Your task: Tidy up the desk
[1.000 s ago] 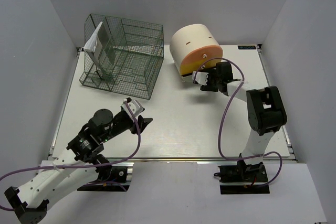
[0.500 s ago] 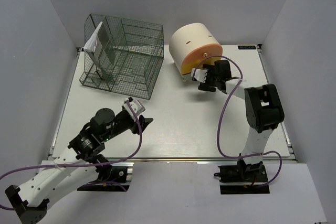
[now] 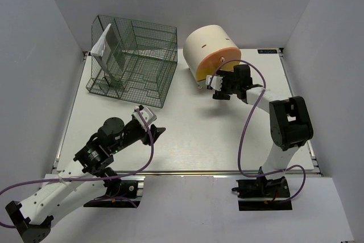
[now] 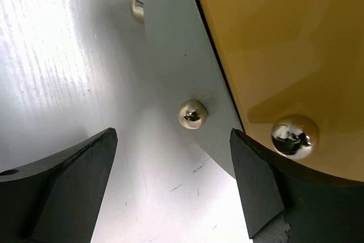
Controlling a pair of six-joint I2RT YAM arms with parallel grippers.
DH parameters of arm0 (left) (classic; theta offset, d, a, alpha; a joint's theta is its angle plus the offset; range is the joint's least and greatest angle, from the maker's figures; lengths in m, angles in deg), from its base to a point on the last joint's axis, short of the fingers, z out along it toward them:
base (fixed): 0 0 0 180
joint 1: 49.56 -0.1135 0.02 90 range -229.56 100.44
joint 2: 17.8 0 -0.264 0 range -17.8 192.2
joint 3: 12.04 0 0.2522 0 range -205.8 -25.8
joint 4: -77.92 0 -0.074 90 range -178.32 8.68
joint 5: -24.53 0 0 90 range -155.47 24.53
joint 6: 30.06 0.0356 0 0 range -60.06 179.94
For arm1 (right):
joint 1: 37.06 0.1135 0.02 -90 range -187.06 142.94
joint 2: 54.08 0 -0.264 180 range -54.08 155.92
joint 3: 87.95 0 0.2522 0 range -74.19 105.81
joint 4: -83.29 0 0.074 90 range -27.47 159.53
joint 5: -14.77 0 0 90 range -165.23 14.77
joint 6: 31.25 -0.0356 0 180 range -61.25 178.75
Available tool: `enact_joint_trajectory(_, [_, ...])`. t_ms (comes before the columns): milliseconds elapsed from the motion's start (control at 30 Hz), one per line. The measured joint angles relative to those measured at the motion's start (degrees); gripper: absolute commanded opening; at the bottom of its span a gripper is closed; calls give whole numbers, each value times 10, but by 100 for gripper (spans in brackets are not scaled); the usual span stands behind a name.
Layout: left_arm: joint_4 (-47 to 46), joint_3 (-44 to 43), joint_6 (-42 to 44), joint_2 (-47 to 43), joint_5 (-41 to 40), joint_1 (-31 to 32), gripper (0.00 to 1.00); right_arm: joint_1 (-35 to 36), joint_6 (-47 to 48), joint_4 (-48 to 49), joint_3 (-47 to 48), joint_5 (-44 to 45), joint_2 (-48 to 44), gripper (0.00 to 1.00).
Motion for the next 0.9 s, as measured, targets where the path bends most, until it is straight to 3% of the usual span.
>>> enact_joint_trajectory(900, [0, 0, 0, 0, -3, 0, 64, 34, -78, 54, 0, 24, 16, 89])
